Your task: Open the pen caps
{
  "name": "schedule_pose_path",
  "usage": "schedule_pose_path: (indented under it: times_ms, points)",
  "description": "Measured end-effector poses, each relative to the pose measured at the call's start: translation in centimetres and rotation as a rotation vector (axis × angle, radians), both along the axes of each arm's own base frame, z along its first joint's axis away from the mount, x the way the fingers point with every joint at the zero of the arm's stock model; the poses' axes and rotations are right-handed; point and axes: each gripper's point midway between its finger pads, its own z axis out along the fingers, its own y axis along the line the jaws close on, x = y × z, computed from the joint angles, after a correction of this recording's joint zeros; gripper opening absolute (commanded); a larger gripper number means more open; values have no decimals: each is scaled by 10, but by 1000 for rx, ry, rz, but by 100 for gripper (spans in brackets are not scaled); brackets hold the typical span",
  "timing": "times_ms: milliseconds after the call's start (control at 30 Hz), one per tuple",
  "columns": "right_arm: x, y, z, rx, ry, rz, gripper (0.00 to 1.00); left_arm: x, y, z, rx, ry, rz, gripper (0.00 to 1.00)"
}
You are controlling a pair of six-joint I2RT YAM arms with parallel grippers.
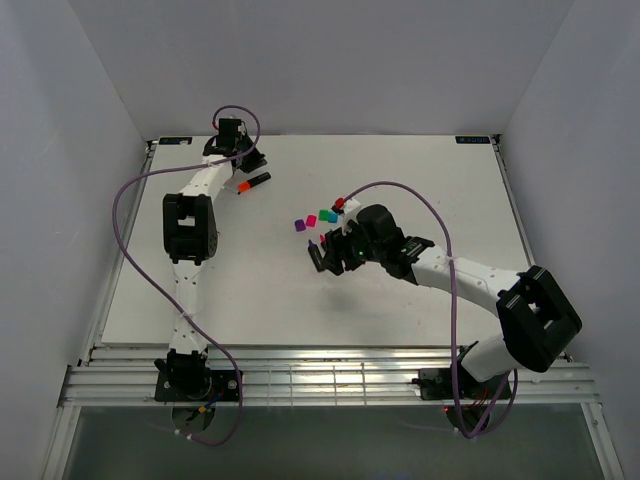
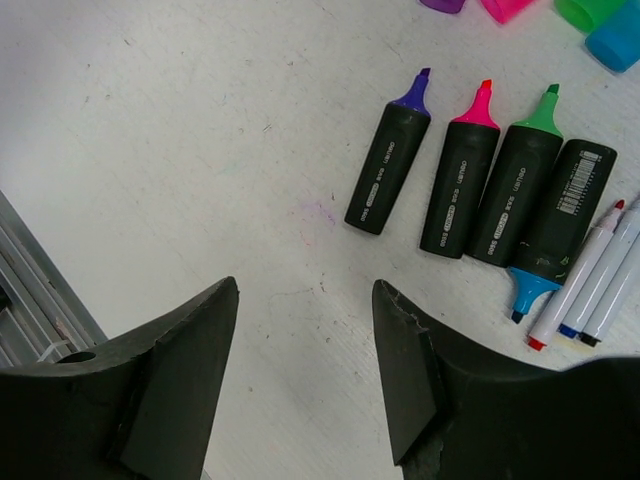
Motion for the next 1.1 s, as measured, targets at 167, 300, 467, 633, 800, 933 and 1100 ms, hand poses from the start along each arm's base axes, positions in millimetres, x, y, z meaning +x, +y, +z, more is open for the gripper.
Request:
schedule_pose_path:
  times_ms: [167, 300, 467, 633, 800, 933, 1100]
  points:
    - [0, -1, 3, 3, -7, -4, 62, 4, 1, -8, 6, -1, 5, 9]
    - [0, -1, 4, 6, -13, -6, 62, 1, 3, -33, 20, 36, 6, 10]
    - [-1, -3, 1, 1, -8, -6, 63, 1, 4, -38, 27, 43, 9, 9]
    - [-1, -4, 2, 3, -9, -9, 63, 0, 3, -40, 22, 45, 5, 2]
    - [-1, -4, 2, 4, -9, -10, 63, -13, 0, -42, 1, 57, -16, 0]
    - [-1, -4, 2, 8, -3, -13, 63, -36, -3, -42, -1, 94, -34, 0]
    - [-3, -3, 3, 17, 8, -10, 63, -76, -9, -43, 10, 147, -57, 0]
